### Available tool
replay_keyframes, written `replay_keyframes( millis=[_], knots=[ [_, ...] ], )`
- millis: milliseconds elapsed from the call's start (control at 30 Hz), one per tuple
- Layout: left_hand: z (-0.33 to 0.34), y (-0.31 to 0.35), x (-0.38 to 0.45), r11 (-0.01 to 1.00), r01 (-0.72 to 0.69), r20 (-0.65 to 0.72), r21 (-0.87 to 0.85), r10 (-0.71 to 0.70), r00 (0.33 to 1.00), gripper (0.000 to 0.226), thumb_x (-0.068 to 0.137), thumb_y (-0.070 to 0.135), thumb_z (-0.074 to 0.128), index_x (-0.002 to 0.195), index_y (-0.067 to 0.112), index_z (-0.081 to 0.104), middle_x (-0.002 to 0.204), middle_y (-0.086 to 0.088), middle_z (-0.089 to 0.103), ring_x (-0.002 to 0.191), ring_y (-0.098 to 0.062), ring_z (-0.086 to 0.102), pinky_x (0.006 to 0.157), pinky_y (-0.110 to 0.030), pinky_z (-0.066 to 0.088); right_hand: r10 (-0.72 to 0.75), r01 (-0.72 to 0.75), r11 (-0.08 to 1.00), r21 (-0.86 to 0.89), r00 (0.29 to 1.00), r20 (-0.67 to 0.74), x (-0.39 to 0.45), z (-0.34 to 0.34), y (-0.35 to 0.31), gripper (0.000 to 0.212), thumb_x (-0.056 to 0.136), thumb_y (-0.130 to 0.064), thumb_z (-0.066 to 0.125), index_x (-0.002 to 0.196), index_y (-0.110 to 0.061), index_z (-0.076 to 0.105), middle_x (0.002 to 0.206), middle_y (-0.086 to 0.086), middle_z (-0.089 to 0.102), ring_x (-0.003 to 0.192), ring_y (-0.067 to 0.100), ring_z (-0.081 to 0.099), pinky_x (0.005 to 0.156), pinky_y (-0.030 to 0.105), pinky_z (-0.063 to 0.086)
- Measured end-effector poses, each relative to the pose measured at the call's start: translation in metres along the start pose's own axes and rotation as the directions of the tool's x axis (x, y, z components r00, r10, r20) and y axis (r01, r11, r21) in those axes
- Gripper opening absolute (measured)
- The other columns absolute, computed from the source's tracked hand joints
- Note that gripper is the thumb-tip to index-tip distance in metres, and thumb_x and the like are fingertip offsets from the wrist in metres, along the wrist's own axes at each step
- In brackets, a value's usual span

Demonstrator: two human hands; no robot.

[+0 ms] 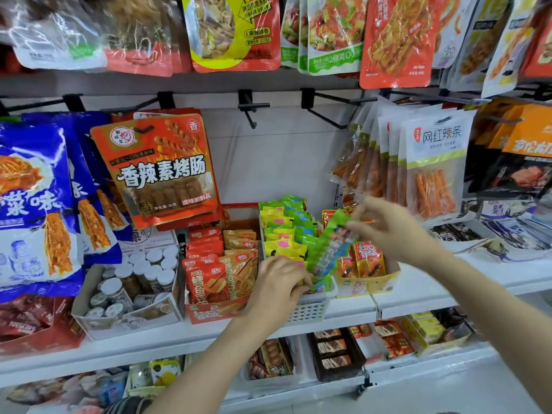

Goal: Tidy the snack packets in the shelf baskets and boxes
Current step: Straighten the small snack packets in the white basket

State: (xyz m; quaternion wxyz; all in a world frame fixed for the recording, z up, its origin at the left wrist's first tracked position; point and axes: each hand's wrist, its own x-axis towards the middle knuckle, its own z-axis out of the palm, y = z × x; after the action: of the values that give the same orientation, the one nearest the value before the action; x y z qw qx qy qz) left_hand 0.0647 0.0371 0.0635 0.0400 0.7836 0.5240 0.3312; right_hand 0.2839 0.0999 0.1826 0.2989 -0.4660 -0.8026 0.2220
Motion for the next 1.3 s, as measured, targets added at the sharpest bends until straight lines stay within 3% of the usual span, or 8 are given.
replay_keyframes(
  millis=[267,433,533,833,900,1033,1200,1300],
  knots=[
    [-0.021,0.031,0.013,0.857,0.329,0.08,-0.396,-0.325,0.942,0.049,0.079,0.058,0.071,0.117,0.043,0.044,0.122,0.02,0.054,0.112,0.0,0.053,0.089,-0.022,0.045,0.165,-0.102,0.945,0.31,0.969,-0.183,0.01,-0.062,-0.023,0.01,0.085,-0.023,0.072,0.084,-0.016,0.064,0.074,0.001,0.075,0.058,0.014,0.07,0.055,0.038,0.057],
    [-0.035,0.065,0.019,0.08,0.429,0.371,-0.9,-0.376,0.849,0.042,0.084,0.025,0.067,0.124,0.021,0.053,0.107,0.006,0.075,0.097,-0.008,0.07,0.08,-0.019,0.055,0.257,-0.174,0.886,0.429,0.956,-0.141,0.009,-0.06,-0.025,0.02,0.085,-0.023,0.072,0.094,-0.006,0.066,0.073,0.003,0.075,0.063,0.017,0.07,0.077,0.057,0.054],
    [-0.04,0.073,0.016,-0.127,0.382,0.401,-0.915,-0.373,0.837,0.035,0.089,0.02,0.058,0.118,0.001,0.061,0.105,-0.012,0.074,0.09,-0.017,0.072,0.074,-0.024,0.057,0.29,-0.193,0.858,0.476,0.947,-0.138,0.009,-0.057,-0.03,0.023,0.08,-0.02,0.075,0.092,-0.003,0.066,0.08,0.009,0.076,0.054,0.008,0.069,0.052,0.026,0.057],
    [-0.043,0.066,0.007,-0.271,0.359,0.445,-0.893,-0.419,0.791,0.039,0.088,0.025,0.058,0.119,0.0,0.061,0.114,-0.019,0.07,0.1,-0.028,0.071,0.076,-0.031,0.059,0.292,-0.226,0.926,0.302,0.937,-0.194,0.011,-0.061,-0.029,0.038,0.048,-0.048,0.086,0.072,-0.021,0.076,0.061,0.001,0.072,0.051,0.01,0.065,0.056,0.032,0.057],
    [-0.045,0.067,0.006,-0.421,0.342,0.505,-0.84,-0.374,0.778,0.045,0.092,0.035,0.055,0.124,0.003,0.057,0.121,-0.022,0.066,0.108,-0.035,0.068,0.078,-0.039,0.059,0.284,-0.209,0.909,0.361,0.944,-0.17,0.012,-0.057,-0.03,0.039,0.049,-0.046,0.086,0.073,-0.017,0.075,0.062,0.002,0.07,0.056,0.013,0.064,0.067,0.038,0.056],
    [-0.052,0.07,0.008,-0.712,0.321,0.597,-0.625,-0.169,0.784,0.057,0.094,0.042,0.053,0.135,0.002,0.051,0.133,-0.027,0.057,0.11,-0.04,0.065,0.076,-0.041,0.062,0.144,-0.055,0.9,0.432,0.974,-0.174,0.009,-0.048,-0.029,0.022,0.069,-0.031,0.082,0.074,-0.013,0.07,0.049,-0.008,0.06,0.043,0.0,0.052,0.042,0.01,0.041],
    [-0.055,0.072,0.008,-0.608,0.397,0.558,-0.687,-0.091,0.825,0.05,0.08,0.012,0.074,0.126,0.0,0.062,0.131,-0.031,0.056,0.098,-0.029,0.068,0.077,-0.025,0.06,0.14,-0.034,0.81,0.586,0.981,-0.136,0.008,-0.041,-0.021,0.011,0.083,-0.018,0.072,0.084,-0.008,0.068,0.071,0.004,0.071,0.064,0.011,0.069,0.06,0.016,0.054],
    [-0.046,0.073,0.008,-0.187,0.396,0.435,-0.899,-0.267,0.86,0.037,0.072,0.012,0.078,0.109,0.017,0.076,0.128,-0.01,0.065,0.105,-0.015,0.068,0.083,-0.019,0.056,0.224,-0.172,0.727,0.665,0.975,0.008,0.006,-0.039,-0.015,0.03,0.096,-0.03,0.055,0.104,-0.006,0.07,0.094,0.011,0.075,0.086,0.018,0.073,0.07,0.021,0.057]
  ],
)
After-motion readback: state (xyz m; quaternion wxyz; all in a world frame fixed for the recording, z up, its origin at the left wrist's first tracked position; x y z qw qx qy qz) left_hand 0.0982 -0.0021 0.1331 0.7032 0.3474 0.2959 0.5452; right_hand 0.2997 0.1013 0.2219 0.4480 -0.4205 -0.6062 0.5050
